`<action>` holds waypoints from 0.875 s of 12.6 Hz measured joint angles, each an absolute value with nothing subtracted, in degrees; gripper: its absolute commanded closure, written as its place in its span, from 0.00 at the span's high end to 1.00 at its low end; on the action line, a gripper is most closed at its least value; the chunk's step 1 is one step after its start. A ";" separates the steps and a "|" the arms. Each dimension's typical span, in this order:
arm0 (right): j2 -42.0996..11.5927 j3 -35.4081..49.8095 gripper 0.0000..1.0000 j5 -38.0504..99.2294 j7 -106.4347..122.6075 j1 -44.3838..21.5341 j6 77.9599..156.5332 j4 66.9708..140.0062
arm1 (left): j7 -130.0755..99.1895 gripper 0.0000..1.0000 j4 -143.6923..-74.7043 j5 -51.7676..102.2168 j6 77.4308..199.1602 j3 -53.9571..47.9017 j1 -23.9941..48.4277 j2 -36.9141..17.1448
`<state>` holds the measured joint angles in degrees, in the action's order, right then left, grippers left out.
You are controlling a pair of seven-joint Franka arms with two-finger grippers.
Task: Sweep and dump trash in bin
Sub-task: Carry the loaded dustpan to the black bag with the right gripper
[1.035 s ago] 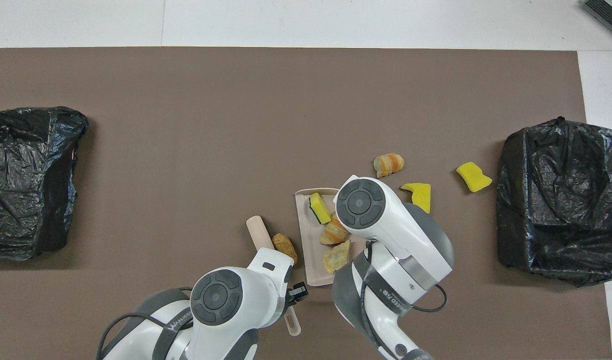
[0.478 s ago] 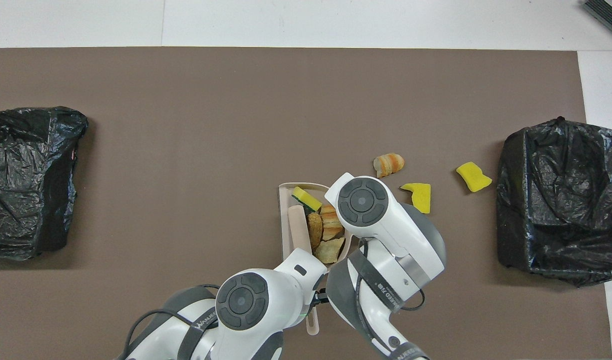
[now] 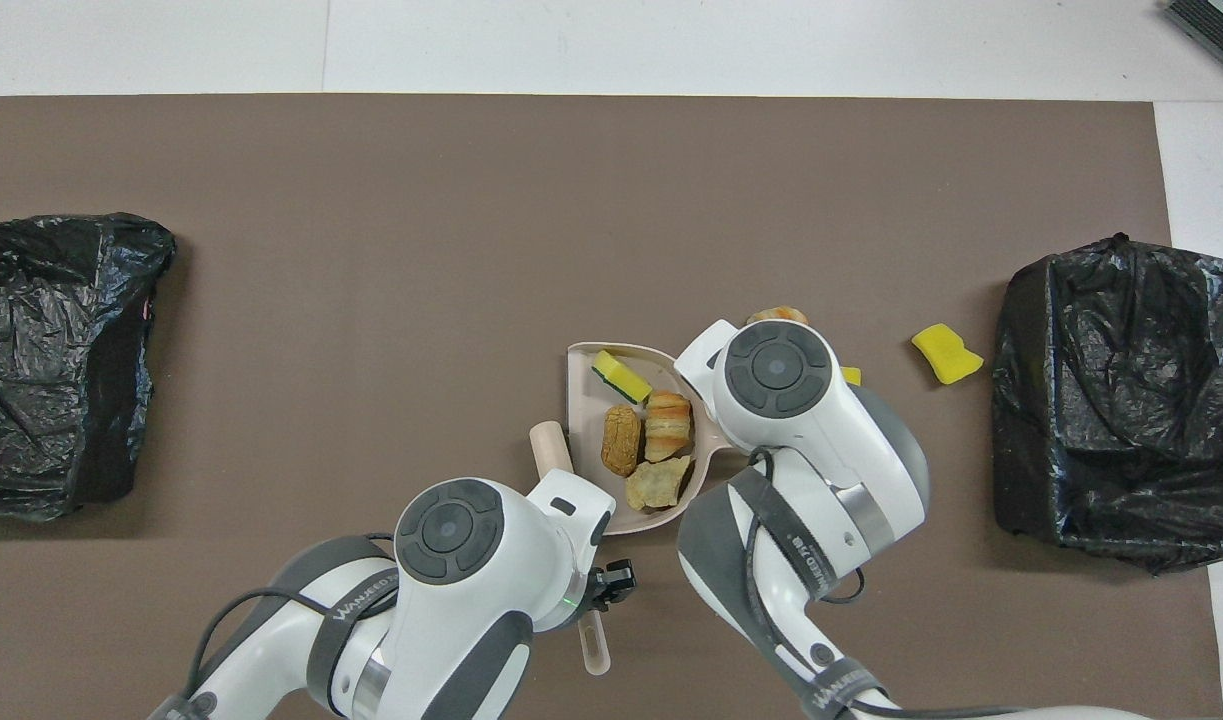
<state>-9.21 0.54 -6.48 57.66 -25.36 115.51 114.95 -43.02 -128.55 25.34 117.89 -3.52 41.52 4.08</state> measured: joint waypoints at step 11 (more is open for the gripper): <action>-6.87 0.07 0.00 -4.85 80.48 -10.76 109.01 105.85 | -42.98 0.00 -132.04 18.55 114.39 -5.53 41.97 12.29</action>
